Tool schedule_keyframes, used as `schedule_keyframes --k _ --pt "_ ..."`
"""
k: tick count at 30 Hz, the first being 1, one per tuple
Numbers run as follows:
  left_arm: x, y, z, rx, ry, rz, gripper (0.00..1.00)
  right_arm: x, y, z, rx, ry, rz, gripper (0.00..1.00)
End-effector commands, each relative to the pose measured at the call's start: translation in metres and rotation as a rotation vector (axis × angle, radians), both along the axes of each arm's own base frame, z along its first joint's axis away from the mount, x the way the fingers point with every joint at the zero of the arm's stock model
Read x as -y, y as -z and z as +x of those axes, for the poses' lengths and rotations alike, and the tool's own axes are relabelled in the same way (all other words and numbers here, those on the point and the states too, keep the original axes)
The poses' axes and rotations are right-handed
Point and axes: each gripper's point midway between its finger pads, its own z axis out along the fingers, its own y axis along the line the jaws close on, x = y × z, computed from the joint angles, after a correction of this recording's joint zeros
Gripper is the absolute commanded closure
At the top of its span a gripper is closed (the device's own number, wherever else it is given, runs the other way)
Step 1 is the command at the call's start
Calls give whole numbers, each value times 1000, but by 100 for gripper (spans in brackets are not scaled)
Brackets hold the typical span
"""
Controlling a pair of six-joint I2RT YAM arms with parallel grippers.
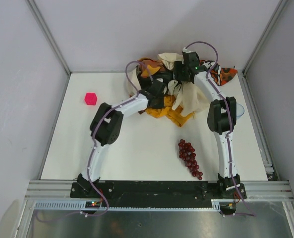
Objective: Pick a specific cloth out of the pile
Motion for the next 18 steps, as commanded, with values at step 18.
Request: schedule_keyframes --k 18 --pt "-305 -388 -226 819 -590 -206 99 3 -21 -40 31 -37 -140 15"
